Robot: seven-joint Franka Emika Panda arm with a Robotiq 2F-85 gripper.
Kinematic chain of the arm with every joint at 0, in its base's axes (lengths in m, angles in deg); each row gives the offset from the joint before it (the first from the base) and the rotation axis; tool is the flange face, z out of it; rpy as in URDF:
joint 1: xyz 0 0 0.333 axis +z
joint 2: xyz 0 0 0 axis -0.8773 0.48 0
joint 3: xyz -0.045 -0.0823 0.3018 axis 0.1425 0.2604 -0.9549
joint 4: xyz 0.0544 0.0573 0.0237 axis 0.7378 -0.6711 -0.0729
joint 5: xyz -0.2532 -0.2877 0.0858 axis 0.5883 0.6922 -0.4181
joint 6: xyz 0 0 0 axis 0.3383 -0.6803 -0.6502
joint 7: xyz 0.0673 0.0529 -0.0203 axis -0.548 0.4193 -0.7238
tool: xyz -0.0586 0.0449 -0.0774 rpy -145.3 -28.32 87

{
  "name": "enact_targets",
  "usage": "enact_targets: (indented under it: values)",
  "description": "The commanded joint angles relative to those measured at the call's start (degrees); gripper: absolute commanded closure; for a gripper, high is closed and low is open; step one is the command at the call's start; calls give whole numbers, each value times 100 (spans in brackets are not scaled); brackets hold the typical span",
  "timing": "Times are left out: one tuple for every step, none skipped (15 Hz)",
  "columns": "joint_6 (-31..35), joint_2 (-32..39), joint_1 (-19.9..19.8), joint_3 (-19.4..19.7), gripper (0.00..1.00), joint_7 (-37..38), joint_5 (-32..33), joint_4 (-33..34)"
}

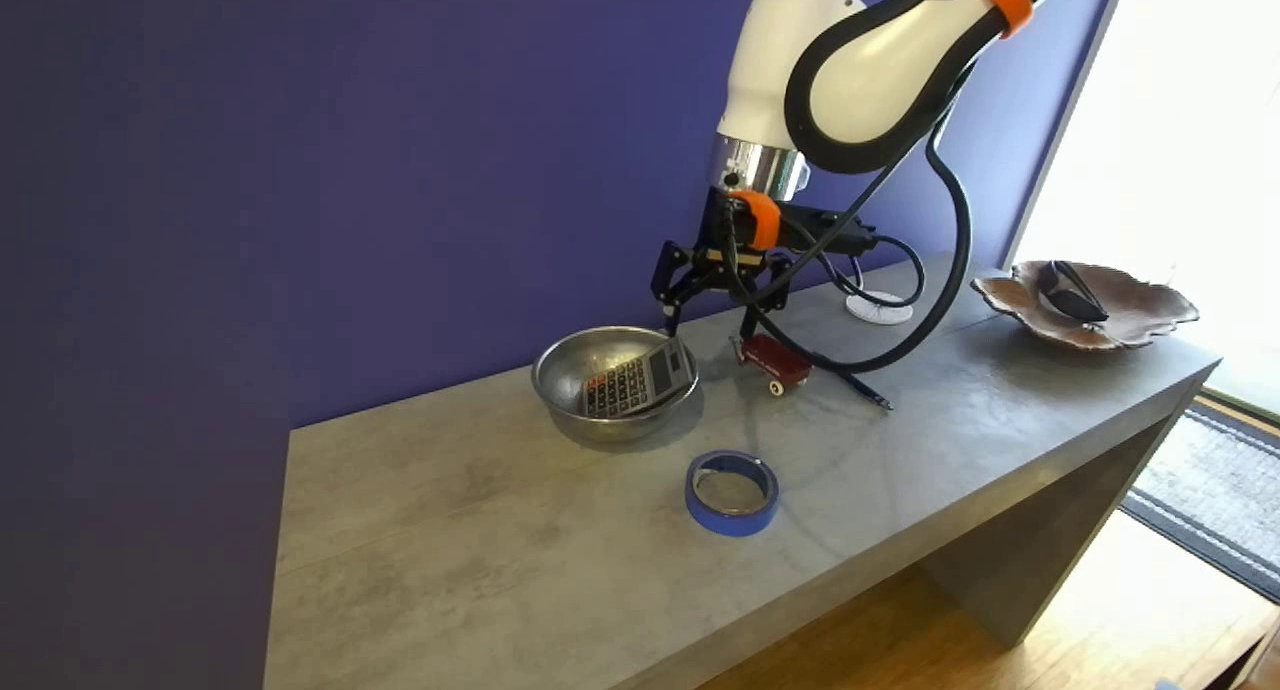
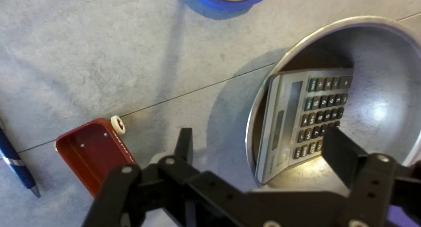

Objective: Pick up the calculator and put it on the right side of the table

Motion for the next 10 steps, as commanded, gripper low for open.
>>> enact_targets:
  values:
    - [144,331,-82,-117,0,346,-56,353]
    - [148,414,-123,-168,0,328,-85,448]
    - [155,508,-153,-218,0,294,-108,550]
    - [135,593,-153,-239,0,269,-94,674]
    - [119,652,-160,-273,0,233,-92,764]
    - [120,710,-136,-270,0,246,-62,849]
    - [83,773,-126,-284,0,228,-48,951]
    - [57,835,-118,-304,0,213,-46,1045]
    - [38,890,-113,-325,0,193,-44,1130]
    - [16,952,-79,-313,0,176,3,1215]
